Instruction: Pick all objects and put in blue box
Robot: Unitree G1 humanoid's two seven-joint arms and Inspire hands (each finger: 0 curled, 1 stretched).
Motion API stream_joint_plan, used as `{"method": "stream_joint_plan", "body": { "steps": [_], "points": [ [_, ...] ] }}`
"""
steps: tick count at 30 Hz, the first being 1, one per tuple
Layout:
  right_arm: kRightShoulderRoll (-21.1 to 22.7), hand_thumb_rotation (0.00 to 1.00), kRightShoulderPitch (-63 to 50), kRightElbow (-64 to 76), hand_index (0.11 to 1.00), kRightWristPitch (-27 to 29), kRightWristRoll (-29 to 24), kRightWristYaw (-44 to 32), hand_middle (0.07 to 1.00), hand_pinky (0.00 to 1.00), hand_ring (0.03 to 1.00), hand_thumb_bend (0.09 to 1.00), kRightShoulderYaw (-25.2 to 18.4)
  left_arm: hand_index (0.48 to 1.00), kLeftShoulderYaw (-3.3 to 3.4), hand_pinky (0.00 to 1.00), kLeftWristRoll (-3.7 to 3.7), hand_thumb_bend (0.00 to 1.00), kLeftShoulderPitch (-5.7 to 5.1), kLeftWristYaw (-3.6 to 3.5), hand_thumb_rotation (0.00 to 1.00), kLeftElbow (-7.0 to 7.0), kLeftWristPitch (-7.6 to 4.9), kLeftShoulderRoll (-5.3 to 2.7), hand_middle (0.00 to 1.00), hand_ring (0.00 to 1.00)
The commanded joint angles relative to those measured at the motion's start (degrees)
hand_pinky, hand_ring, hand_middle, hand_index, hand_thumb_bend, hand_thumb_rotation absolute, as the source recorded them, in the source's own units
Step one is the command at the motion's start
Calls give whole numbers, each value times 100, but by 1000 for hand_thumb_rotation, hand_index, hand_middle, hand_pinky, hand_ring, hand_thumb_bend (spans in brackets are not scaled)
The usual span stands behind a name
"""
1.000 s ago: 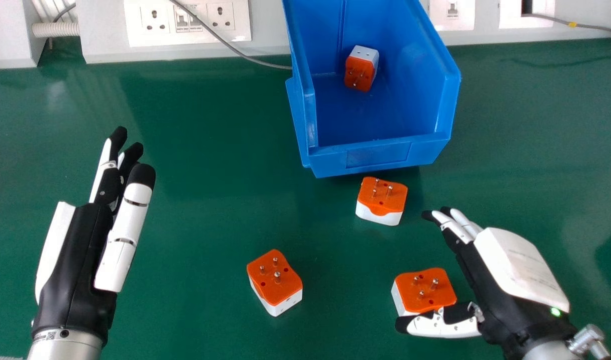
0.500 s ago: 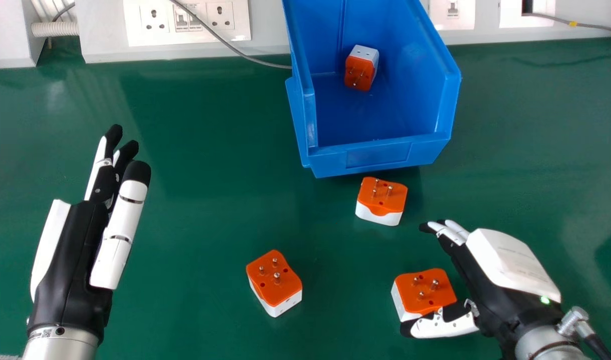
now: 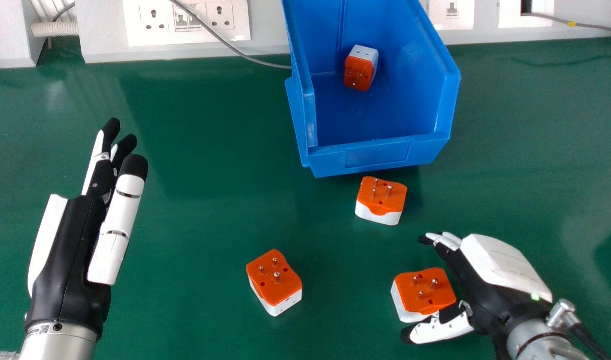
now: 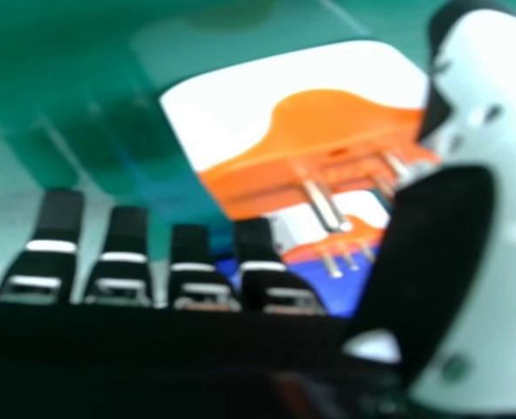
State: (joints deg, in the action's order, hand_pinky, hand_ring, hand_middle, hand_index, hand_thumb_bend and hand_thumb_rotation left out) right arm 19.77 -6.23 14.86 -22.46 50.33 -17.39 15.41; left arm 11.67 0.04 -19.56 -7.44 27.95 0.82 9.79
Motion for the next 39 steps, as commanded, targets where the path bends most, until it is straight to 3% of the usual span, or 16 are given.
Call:
{"method": "stream_joint_plan", "body": {
  "steps": [1,17,32,39],
  "points": [
    [62,239,112,184,879,-66,98,-95,938,814,900,618,35,997,18,932,-45,545,28,4,1000,180,9,31,977,972],
    [359,253,351,18,874,-107,176,-331,930,814,899,621,260,992,5,938,-19,563,72,26,1000,273,148,23,973,975],
    [428,253,422,107,871,-202,285,-571,930,811,897,621,334,994,34,944,-47,543,144,7,1000,441,482,52,975,978],
    [698,252,449,175,871,-10,369,-659,929,811,897,622,348,996,36,945,-46,545,183,-4,1000,485,613,63,976,978]
  ]
}}
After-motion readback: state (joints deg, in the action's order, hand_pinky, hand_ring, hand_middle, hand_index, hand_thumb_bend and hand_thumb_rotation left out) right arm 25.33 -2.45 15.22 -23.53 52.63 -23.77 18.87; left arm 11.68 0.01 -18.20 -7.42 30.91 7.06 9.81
